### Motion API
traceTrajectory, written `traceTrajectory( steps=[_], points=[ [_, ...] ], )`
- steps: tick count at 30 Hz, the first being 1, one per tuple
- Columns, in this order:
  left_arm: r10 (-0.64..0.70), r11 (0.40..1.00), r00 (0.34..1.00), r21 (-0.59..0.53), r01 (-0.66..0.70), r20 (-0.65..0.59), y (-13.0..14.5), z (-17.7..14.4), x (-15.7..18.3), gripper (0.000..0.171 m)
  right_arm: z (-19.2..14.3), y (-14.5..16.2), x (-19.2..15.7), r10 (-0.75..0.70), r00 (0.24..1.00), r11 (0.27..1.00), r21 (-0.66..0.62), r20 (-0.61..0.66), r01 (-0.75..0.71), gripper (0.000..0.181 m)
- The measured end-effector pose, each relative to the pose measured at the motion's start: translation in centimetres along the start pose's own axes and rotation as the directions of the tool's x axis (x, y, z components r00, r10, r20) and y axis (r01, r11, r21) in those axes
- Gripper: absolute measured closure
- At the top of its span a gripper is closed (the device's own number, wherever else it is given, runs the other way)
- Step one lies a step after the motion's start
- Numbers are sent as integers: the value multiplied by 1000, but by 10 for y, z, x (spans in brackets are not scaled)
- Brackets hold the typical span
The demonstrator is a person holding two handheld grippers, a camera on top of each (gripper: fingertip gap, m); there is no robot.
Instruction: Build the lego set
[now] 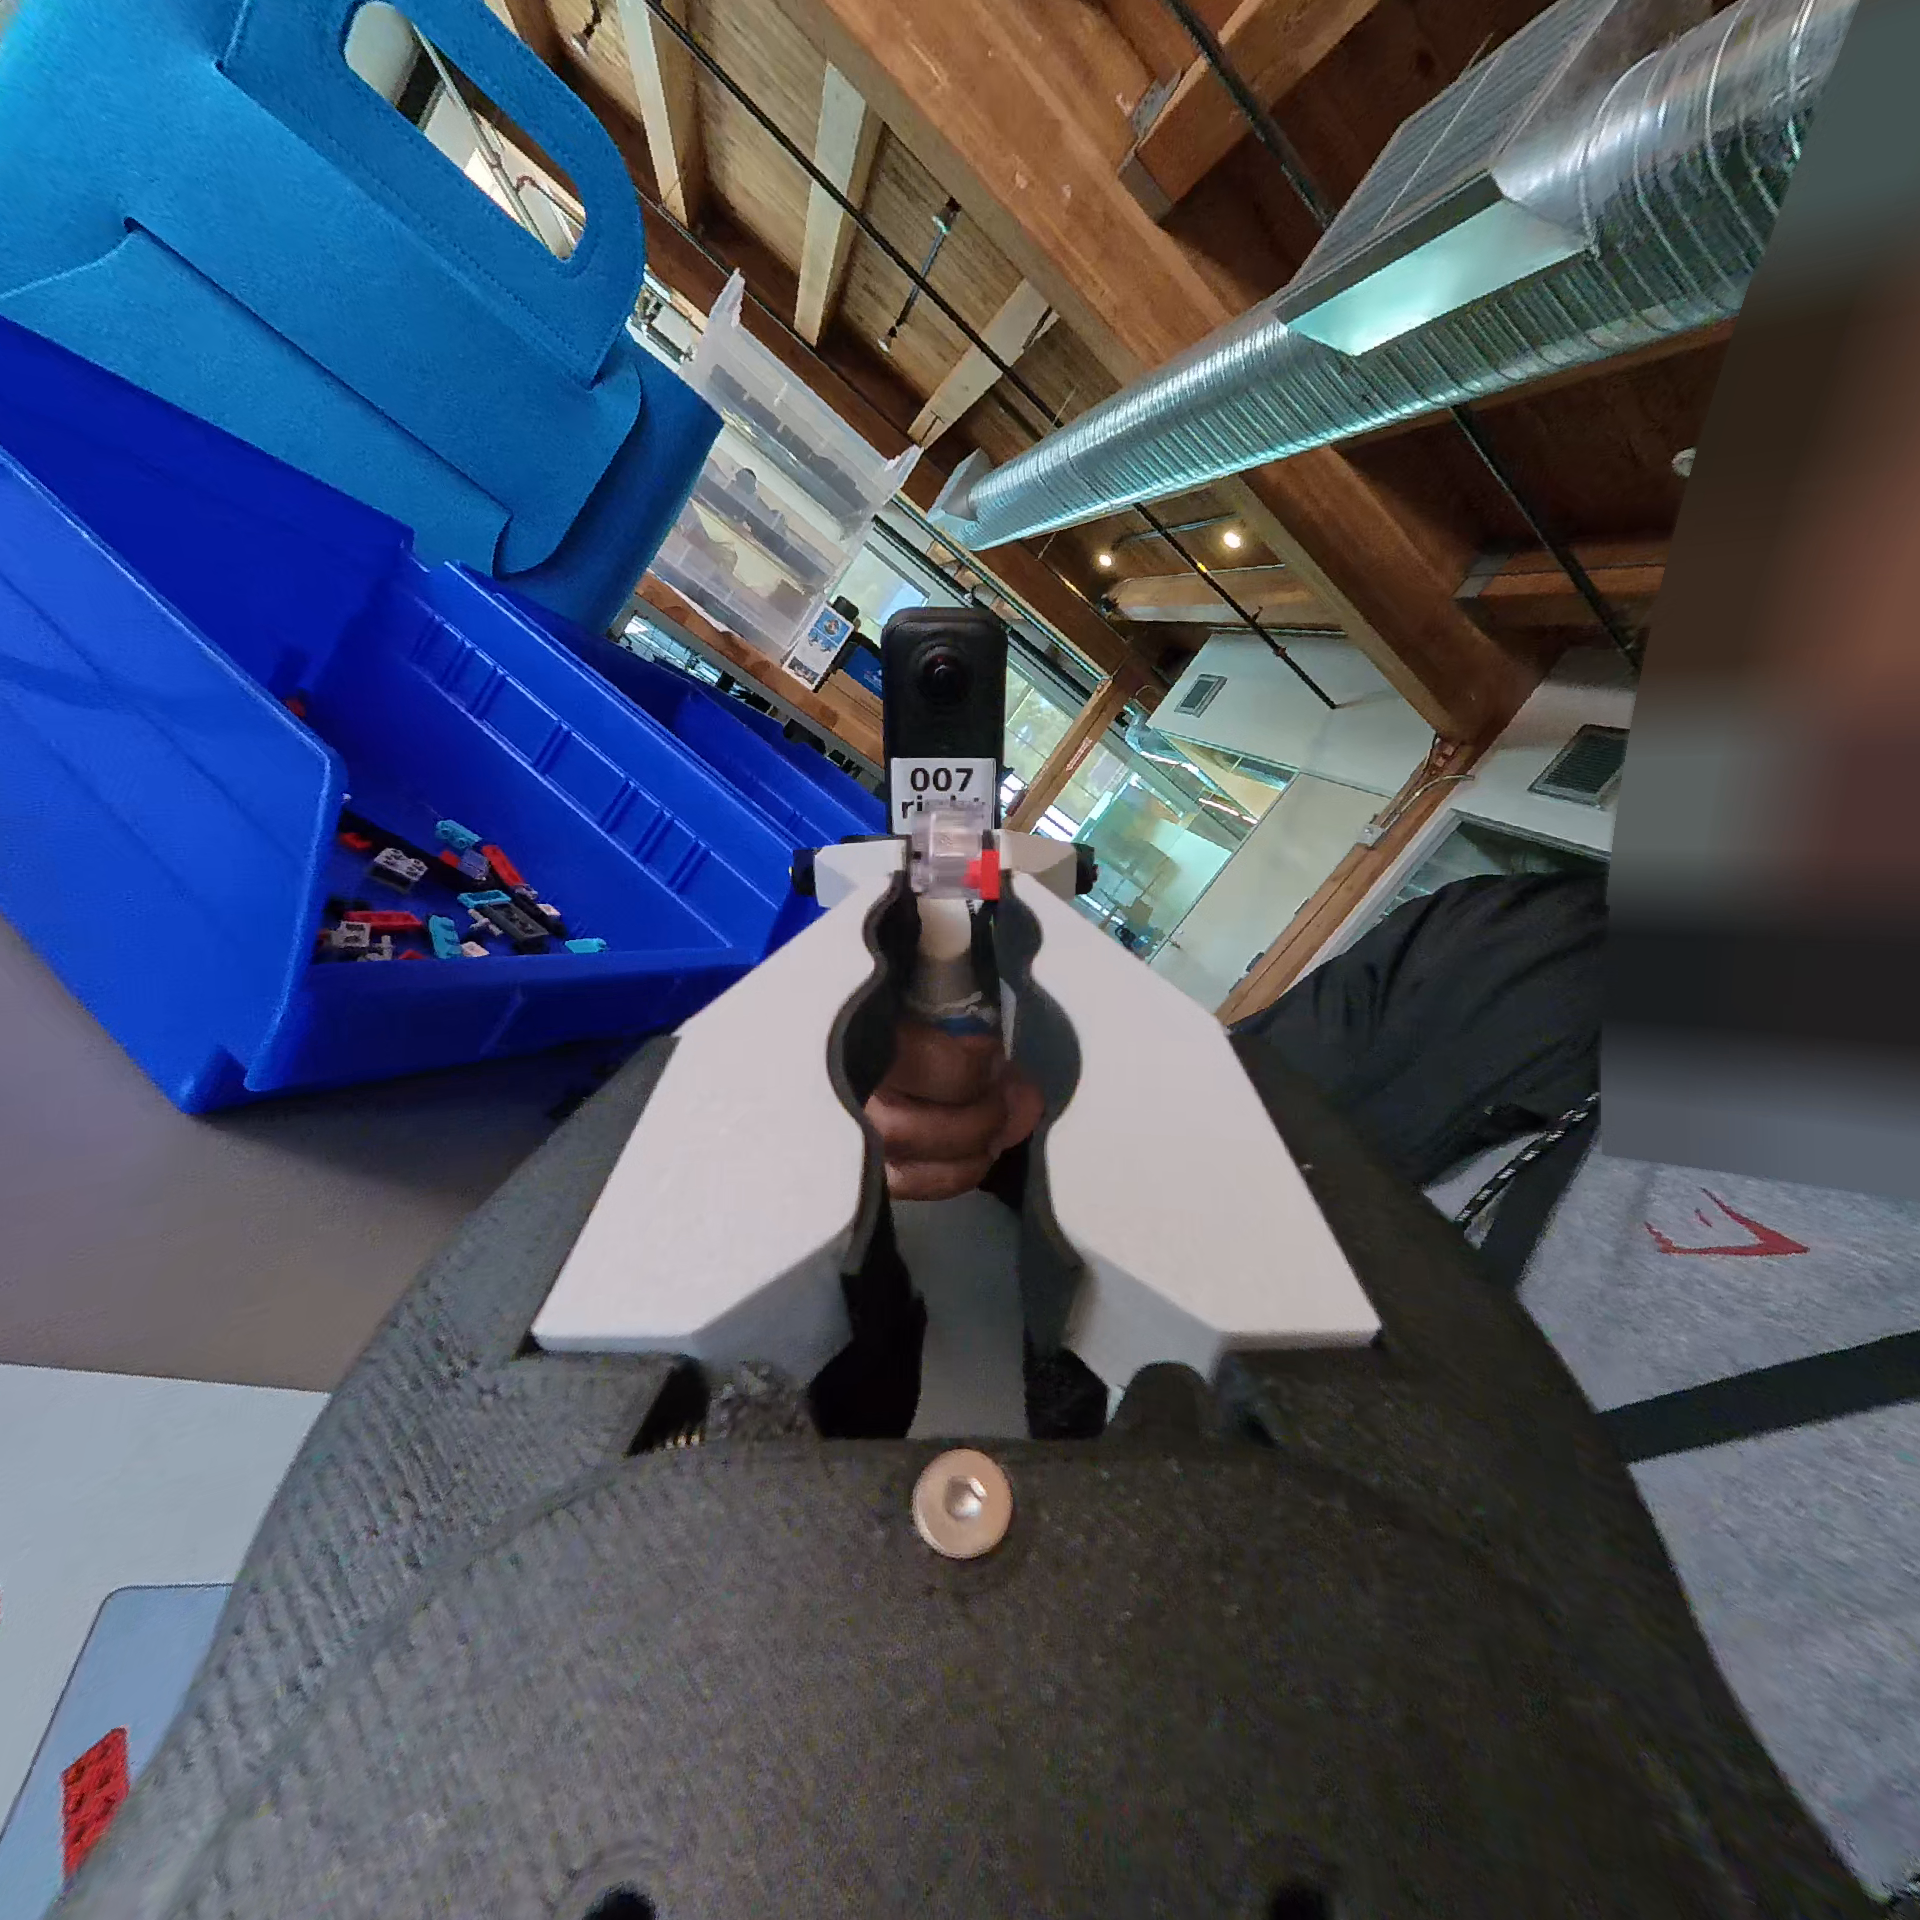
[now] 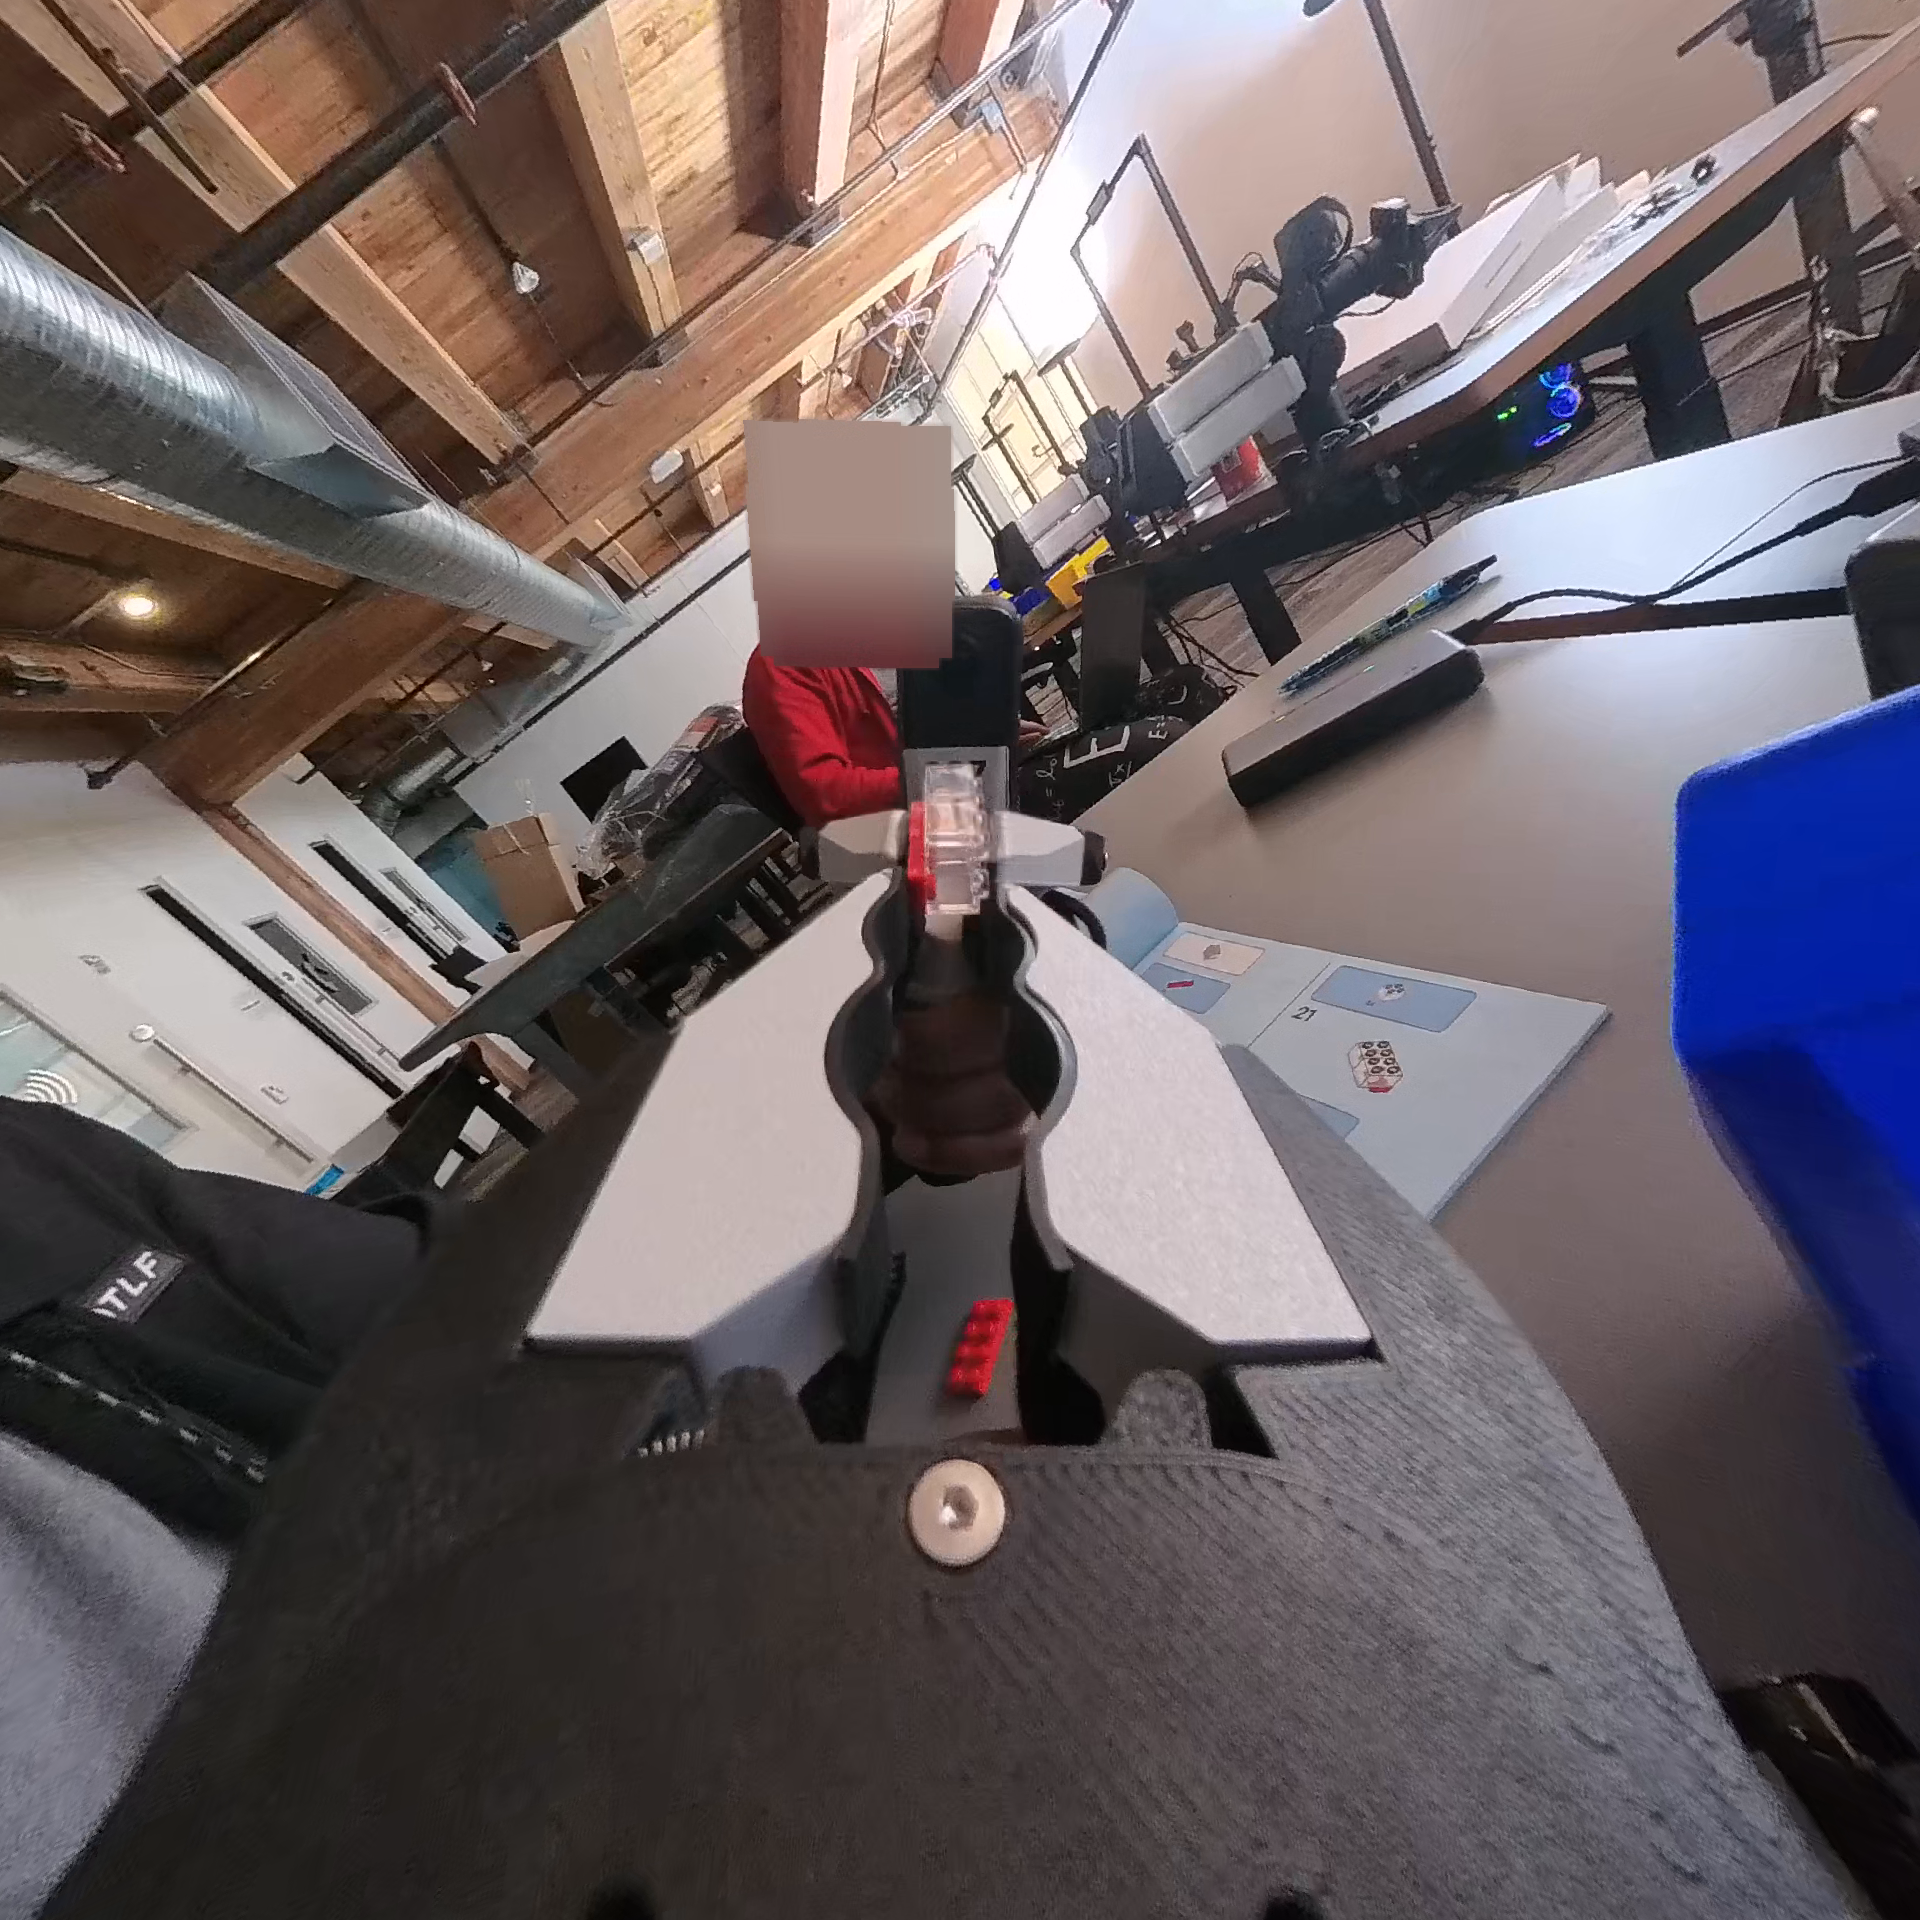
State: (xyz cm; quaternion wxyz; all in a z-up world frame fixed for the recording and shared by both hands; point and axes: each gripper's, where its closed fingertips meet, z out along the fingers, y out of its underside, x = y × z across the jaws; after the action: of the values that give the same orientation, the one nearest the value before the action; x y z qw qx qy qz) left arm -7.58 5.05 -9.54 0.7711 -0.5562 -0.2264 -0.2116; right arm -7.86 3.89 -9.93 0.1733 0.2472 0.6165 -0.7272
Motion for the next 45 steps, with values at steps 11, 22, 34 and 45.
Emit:
traceTrajectory(
  steps=[11, 22, 34, 45],
  points=[
    [21, 1000, 1000, 9, -21, -7, 1, 0, 0, 157, 0, 1, -2, 5, 1000, 1000, -10, 22, -5, 166],
    [100, 992, 991, 71, -106, 87, -16, -14, -11, 157, -12, 23, 12, -159, 982, 971, -197, -102, 136, 154],
    [175, 973, 956, 107, -204, 236, -37, -36, -23, 157, 10, 178, 3, -533, 841, 473, -794, 88, 382, 148],
    [160, 973, 955, 122, -195, 249, -40, -39, -24, 158, 15, 176, 4, -601, 789, 447, -763, 131, 467, 164]
  ],
)
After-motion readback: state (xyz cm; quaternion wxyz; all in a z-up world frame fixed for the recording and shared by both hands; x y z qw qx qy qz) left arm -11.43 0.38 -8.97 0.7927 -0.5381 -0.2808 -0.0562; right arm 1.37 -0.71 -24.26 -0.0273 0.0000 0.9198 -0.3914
